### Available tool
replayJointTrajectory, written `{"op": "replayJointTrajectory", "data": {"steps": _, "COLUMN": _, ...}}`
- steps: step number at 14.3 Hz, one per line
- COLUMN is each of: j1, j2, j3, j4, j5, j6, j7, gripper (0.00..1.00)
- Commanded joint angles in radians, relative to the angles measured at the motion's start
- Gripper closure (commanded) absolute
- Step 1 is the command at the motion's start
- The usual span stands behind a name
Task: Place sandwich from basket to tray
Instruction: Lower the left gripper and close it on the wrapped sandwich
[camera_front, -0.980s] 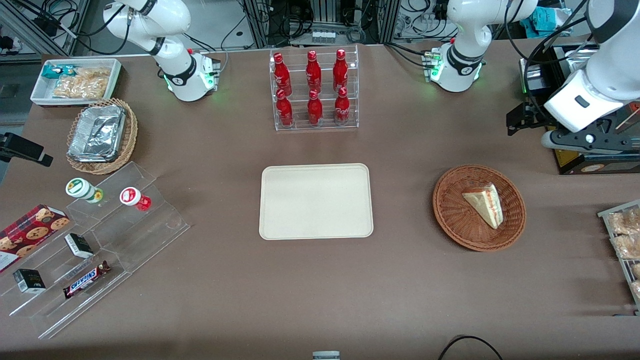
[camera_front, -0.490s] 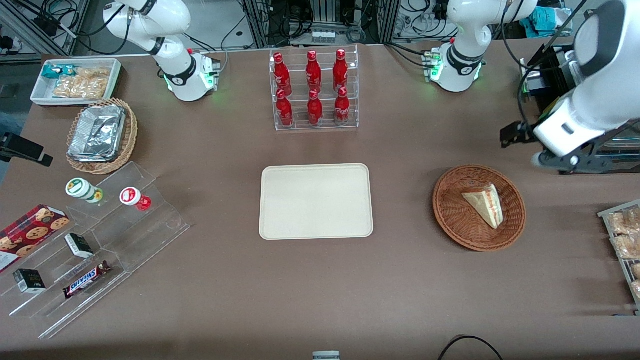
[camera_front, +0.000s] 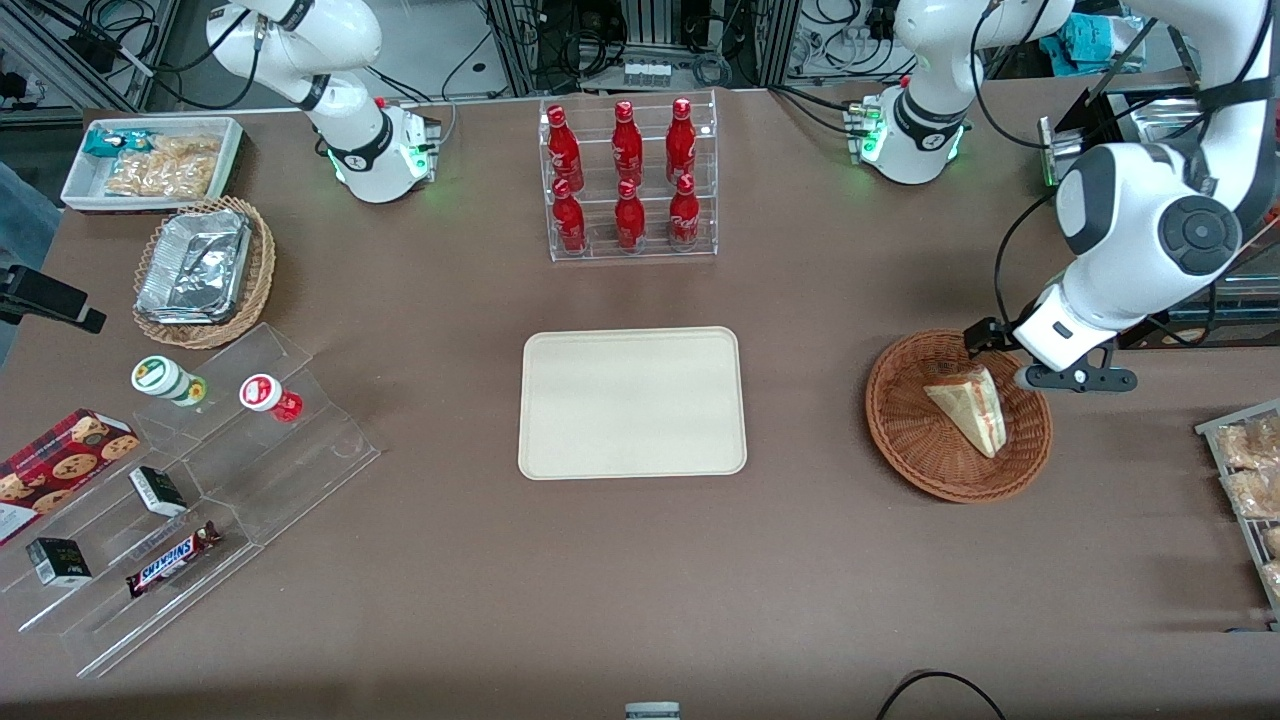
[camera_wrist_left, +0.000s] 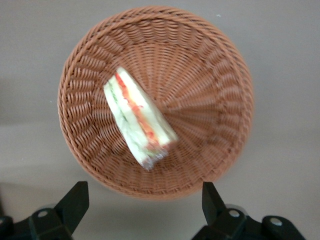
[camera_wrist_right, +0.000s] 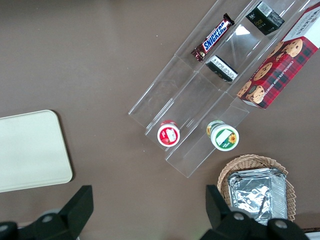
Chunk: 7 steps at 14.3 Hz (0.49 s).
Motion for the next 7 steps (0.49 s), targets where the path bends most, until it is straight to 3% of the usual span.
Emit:
{"op": "replayJointTrajectory", "data": {"steps": 1, "j1": 0.034, "j2": -0.010, "j3": -0.008, "j4": -0.048, "j5": -0.008, "j6": 0.065, "j7": -0.166, "gripper": 0.00}}
{"op": "replayJointTrajectory", "data": {"steps": 5, "j1": 0.027, "j2": 0.066, "j3": -0.009, "j4": -0.047, "j5": -0.011, "j6": 0.169, "j7": -0.653, "gripper": 0.00}}
{"op": "replayJointTrajectory", "data": {"steps": 7, "j1": 0.021, "j2": 0.094, "j3": -0.014, "j4": -0.048, "j5": -0.009, "j6": 0.222, "j7": -0.812, "gripper": 0.00}}
